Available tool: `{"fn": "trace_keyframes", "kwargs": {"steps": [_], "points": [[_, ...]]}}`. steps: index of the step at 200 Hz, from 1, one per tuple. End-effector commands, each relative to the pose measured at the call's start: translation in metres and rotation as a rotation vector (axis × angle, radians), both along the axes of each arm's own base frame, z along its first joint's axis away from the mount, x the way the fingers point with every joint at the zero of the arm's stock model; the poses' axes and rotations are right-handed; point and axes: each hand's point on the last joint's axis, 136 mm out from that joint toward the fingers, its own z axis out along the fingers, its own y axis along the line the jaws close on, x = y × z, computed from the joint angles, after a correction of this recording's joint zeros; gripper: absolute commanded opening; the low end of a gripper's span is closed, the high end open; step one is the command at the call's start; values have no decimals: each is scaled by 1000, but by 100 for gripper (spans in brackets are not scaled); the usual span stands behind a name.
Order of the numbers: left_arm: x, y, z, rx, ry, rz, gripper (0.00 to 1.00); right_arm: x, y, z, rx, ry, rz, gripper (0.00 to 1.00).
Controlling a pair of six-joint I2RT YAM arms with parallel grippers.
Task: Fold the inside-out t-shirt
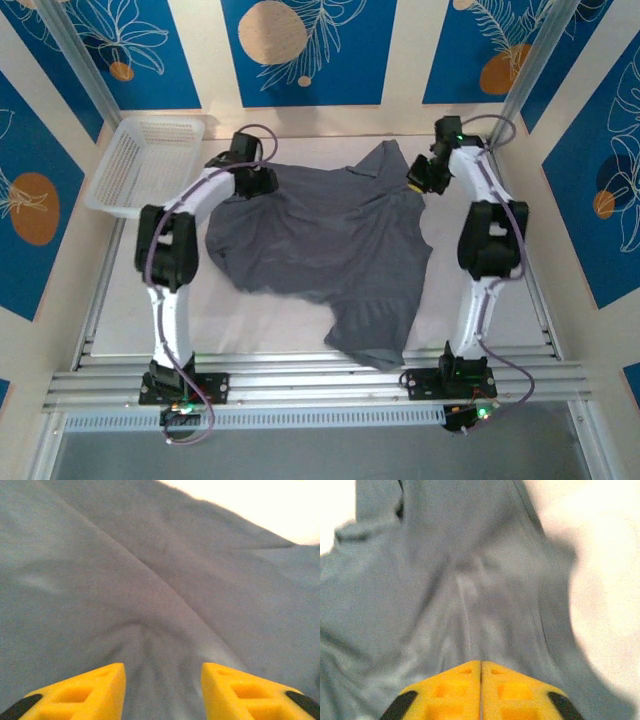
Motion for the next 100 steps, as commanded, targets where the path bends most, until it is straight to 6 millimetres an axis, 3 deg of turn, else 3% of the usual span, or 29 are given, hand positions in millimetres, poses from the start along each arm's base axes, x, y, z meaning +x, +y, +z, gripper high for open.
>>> {"fn": "trace_keyframes", "kwargs": {"steps": [1,21,42,56,69,87,100], "points": [[-52,35,21,92,10,9,47,-96,12,9,79,78,-126,17],[-96,50,10,81,59,45,47,-177,7,-19,122,165,-292,21],[-126,40,-8,-11,103,11,47,-216,22,-51,203,243,-270,38],[-135,25,-19,-72,150,-16,46,-226,34,-65,226,316,-216,53],[-144,13,-30,-60,207,-36,46,-226,39,-76,214,352,-185,60],[-155,9,-51,-25,289,-17,47,-222,38,-90,193,362,-187,62],[-158,9,-66,-10,335,1,48,-217,34,-99,172,353,-191,53]]}}
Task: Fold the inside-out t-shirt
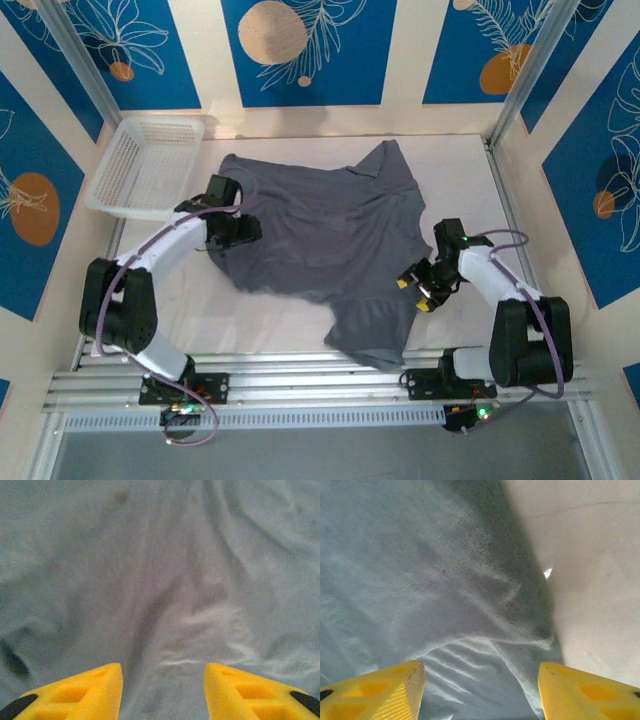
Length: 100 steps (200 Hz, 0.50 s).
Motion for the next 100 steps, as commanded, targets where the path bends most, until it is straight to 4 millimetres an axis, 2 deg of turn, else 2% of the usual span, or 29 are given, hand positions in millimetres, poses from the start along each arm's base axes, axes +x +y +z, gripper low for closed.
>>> {"fn": "trace_keyframes", "kwargs": {"steps": [1,17,35,80,100], "points": [[-15,-7,-21,-1,103,26,48,14,2,-8,11,-40,-13,51],[-11,-13,-30,-10,109,19,49,23,-2,-18,-15,-52,-17,24],[-3,-19,-43,-18,115,18,48,41,-3,-22,-29,-90,-16,0],[28,-32,-88,-18,168,24,39,100,-23,-28,-103,-132,-39,0],[49,-35,-97,-3,156,28,36,125,-29,-35,-113,-122,-50,0]]}}
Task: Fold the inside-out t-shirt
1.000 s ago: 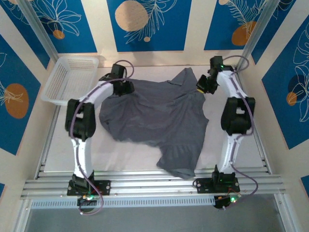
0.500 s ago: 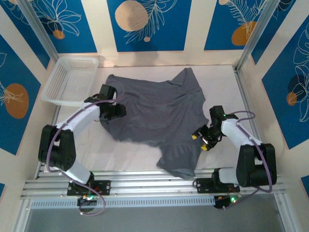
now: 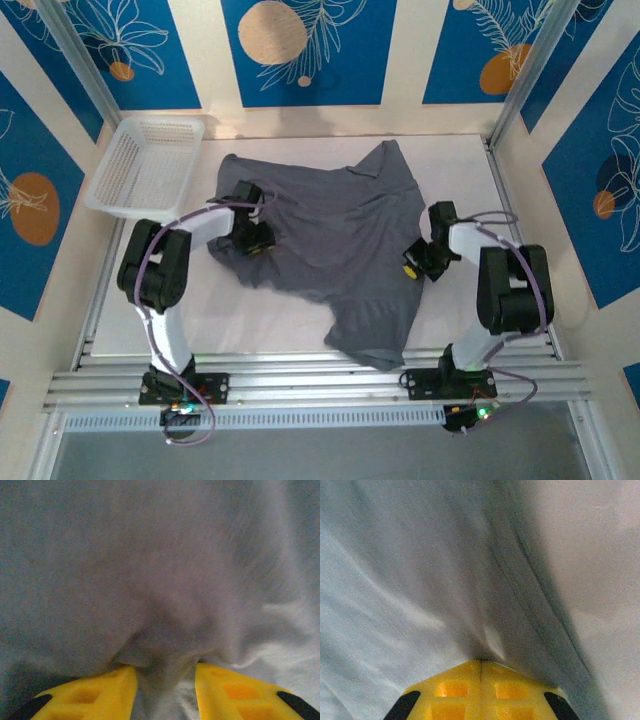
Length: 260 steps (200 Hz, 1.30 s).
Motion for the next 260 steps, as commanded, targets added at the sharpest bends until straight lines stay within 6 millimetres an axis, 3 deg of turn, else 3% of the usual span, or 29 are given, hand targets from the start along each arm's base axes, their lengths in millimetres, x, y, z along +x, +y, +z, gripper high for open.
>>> {"fn": "trace_keyframes", "kwargs": {"steps": [1,23,42,56,76,92,108,143,167,197,235,247,260], "points": [[20,-6,-22,6,5,6,36,35,-12,-3,-43,-39,-12,0],[47,-10,-20,-6,-18,6,36,63,-16,-8,-52,-54,-16,0],[71,-14,-6,-14,-58,-19,37,93,-24,-4,-79,-88,30,0],[85,-15,18,-23,-104,-35,41,105,-34,6,-103,-91,59,0],[88,-11,63,-38,-167,-37,46,108,-44,42,-105,-151,60,1],[73,2,92,-24,-198,-23,47,85,-47,74,-100,-210,38,9],[44,23,103,17,-191,15,47,35,-45,92,-127,-219,11,12],[-23,64,86,12,-121,118,44,-104,-43,85,-159,-115,-101,31],[-60,76,77,-14,-89,148,43,-164,-32,66,-108,7,-148,42],[-77,69,64,-62,-52,140,44,-164,-16,55,-120,120,-108,56],[-78,36,75,-151,-60,-16,43,-131,-1,27,-85,98,-73,57],[-85,35,71,-129,-34,-26,43,-123,1,20,-71,97,-71,53],[-94,40,61,-110,7,9,45,-118,5,14,-37,109,-69,41]]}}
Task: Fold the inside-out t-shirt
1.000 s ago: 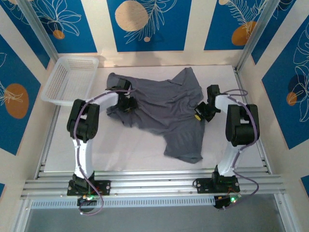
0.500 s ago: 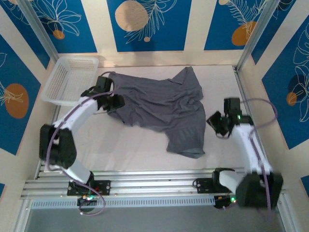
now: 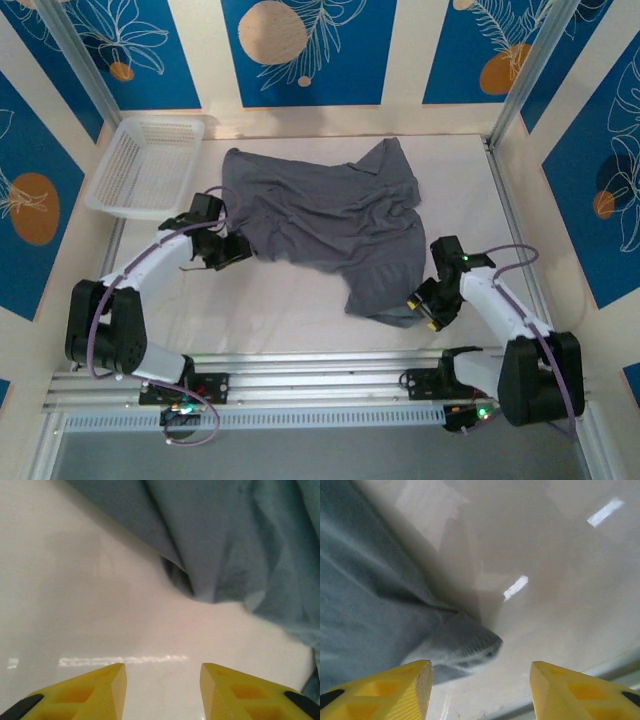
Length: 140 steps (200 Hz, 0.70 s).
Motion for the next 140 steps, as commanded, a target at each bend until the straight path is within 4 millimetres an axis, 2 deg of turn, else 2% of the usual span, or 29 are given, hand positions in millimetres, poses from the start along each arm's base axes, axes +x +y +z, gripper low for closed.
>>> {"fn": "trace_keyframes", "kwargs": {"steps": [1,31,46,56,70,85,97,118,140], "points": [[-13,-6,-3,-12,46,-24,45,20,9,-8,66,-38,-28,40],[-16,6,-4,39,36,40,49,37,14,-3,113,-103,-11,18],[-13,14,1,77,30,65,50,45,12,8,134,-133,-9,0],[-10,18,3,102,32,78,51,54,11,25,142,-175,5,0],[-7,25,5,143,41,105,52,71,14,62,154,-285,33,0],[1,29,1,170,57,144,52,91,12,104,163,-401,24,0],[10,27,-6,175,71,165,52,104,7,127,149,-460,6,0],[31,15,-19,141,99,166,46,126,9,148,174,-484,-25,0],[54,5,-36,136,130,143,41,148,18,152,194,-480,-19,0]]}}
